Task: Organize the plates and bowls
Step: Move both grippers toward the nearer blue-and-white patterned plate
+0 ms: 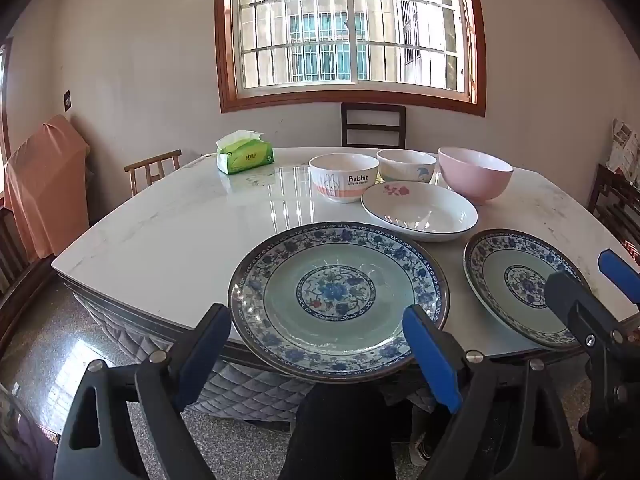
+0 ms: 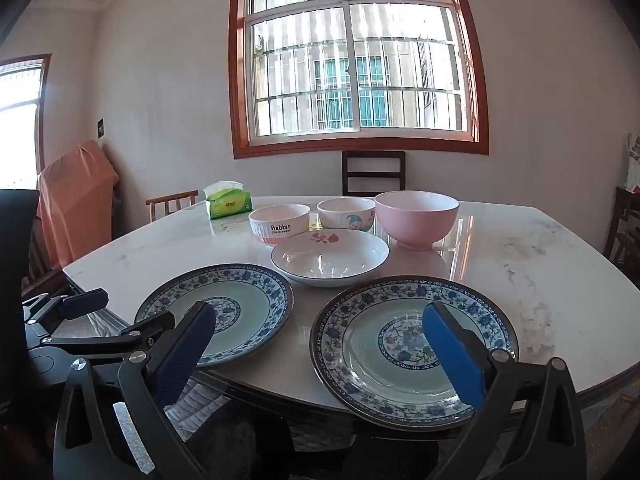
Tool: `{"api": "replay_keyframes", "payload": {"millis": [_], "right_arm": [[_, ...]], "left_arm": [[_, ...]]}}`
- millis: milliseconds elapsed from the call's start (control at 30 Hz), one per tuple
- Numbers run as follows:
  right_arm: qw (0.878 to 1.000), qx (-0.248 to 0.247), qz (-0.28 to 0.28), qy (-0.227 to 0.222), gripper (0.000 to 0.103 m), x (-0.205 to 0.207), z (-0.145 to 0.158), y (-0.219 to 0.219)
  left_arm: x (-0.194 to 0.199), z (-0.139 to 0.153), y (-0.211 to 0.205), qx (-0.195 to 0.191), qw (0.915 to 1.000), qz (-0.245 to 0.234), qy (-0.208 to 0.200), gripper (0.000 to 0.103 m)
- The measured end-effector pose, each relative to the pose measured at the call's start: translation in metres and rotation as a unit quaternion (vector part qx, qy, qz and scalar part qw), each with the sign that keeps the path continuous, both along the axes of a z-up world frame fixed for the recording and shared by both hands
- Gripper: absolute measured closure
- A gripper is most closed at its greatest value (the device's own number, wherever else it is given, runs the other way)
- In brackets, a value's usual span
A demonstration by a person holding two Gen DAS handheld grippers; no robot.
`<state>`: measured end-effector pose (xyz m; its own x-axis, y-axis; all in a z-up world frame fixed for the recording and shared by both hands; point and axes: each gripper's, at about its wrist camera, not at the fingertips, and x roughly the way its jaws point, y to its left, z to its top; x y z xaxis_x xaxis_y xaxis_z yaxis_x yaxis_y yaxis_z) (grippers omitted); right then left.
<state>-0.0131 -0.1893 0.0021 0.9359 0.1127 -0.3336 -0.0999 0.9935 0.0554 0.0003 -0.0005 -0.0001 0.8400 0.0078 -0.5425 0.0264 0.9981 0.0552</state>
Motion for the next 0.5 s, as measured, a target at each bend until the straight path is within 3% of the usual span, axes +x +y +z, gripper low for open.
{"api": "replay_keyframes", "payload": {"millis": [500], "right_arm": [[0.999, 0.016, 0.026, 0.019, 0.000, 0.004, -0.005, 0.002]], "left_arm": [[0.003, -0.007, 0.008, -0.009, 0.9997, 0.006, 0.020, 0.013]]}}
